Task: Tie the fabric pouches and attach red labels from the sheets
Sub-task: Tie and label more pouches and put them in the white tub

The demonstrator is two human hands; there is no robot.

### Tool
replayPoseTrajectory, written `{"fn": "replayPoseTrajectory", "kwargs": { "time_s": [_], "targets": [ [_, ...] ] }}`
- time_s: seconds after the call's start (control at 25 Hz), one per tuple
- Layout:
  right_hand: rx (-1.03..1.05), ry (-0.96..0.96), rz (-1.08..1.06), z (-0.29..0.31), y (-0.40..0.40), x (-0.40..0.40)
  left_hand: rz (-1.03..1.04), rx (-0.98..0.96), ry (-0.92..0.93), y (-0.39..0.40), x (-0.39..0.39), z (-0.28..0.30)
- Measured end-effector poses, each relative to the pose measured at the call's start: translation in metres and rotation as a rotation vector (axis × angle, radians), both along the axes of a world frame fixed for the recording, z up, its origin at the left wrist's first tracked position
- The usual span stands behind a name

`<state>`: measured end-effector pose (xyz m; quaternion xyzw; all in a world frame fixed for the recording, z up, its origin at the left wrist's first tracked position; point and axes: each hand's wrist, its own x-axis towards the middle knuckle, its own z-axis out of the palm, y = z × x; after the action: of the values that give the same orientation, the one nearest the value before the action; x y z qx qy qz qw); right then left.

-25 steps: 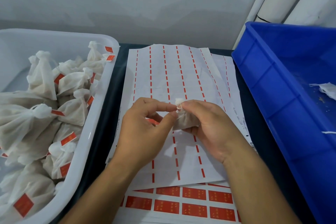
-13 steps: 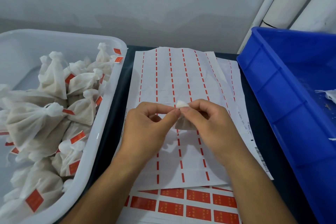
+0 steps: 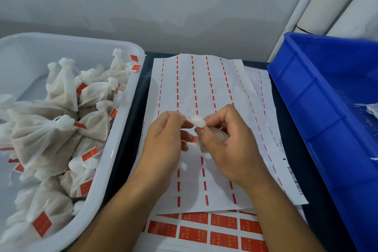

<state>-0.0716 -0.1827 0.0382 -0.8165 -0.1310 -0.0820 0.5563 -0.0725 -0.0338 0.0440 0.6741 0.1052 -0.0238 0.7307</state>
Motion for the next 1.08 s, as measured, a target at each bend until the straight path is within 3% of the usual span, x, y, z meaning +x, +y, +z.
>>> {"fn": "replayPoseTrajectory", "kwargs": {
  "time_s": [0.16, 0.32, 0.44, 0.52, 0.68, 0.76, 0.88, 1.08],
  "targets": [
    [-0.078, 0.006, 0.112, 0.000, -0.002, -0.001, 0.051, -0.019, -0.064, 0.003, 0.002, 0.000],
    [-0.263, -0.029, 0.079, -0.001, -0.006, 0.002, 0.107, 0.052, -0.184, 0.001, 0.002, -0.002],
    [-0.322, -0.062, 0.049, -0.001, -0.009, 0.004, 0.111, 0.085, -0.148, 0.001, 0.003, -0.004],
    [-0.326, -0.062, 0.046, -0.001, -0.011, 0.004, 0.145, 0.000, -0.047, 0.002, 0.006, -0.006],
    [-0.312, -0.070, 0.082, 0.001, -0.011, 0.003, 0.279, -0.352, 0.163, 0.003, 0.012, -0.006],
    [-0.288, -0.061, 0.088, 0.001, -0.011, 0.003, 0.320, -0.408, 0.191, 0.005, 0.014, -0.007],
    [-0.187, -0.040, 0.066, 0.003, -0.012, 0.002, 0.322, -0.317, 0.159, 0.006, 0.014, -0.007],
    [0.017, -0.006, 0.037, 0.007, -0.013, 0.001, 0.174, 0.064, 0.043, 0.001, 0.005, -0.007]
  ]
}}
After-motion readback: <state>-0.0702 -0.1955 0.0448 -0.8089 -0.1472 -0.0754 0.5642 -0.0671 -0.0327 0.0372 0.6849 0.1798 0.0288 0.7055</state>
